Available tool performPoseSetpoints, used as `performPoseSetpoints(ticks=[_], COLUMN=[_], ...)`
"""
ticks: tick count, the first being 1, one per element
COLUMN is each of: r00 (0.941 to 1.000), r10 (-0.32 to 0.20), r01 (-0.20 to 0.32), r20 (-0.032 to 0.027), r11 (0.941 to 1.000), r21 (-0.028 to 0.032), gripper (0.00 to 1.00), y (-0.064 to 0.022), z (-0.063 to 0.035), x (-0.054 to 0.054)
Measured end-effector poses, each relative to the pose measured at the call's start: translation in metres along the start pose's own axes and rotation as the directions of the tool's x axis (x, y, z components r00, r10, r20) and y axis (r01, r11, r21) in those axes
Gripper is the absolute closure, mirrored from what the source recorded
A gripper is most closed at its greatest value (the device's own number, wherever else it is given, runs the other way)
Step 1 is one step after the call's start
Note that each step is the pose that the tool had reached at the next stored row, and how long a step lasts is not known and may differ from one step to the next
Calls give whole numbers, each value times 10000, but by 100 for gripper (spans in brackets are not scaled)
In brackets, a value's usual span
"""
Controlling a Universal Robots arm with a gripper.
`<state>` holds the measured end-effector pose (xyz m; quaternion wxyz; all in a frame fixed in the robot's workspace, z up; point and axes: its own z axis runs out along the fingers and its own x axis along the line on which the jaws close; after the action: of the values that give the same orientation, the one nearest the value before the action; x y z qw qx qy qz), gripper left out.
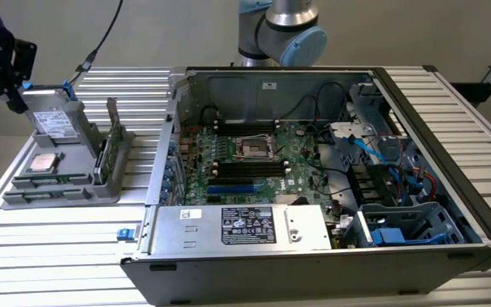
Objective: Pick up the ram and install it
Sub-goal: 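Pick up the ram and move it above insertion slot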
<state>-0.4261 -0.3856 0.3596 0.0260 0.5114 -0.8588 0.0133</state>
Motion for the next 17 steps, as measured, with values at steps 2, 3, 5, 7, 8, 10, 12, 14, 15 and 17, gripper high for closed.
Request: performPoseSetpoints(ticks=[2,3,5,7,8,10,12,14,15,17], r00=[9994,9985,9960,9920,9895,9835,9764,9678,9631,9527], r10=[-354,-550,-897,-1265,-1443,-1808,-2161,-2515,-2689,-3038], r01=[354,550,897,1265,1444,1809,2161,2516,2690,3039], r20=[-6,-10,-16,-25,-28,-38,-48,-58,-63,-75], r11=[9994,9985,9960,9919,9895,9835,9763,9678,9631,9526], r21=[16,25,41,57,65,80,94,108,115,128], gripper=[90,90,90,90,90,90,90,90,90,90], y=[0,0,0,0,0,0,0,0,0,0], z=[7,10,17,24,27,33,40,46,49,54], x=[0,0,-1,-1,-2,-2,-2,-3,-3,-3])
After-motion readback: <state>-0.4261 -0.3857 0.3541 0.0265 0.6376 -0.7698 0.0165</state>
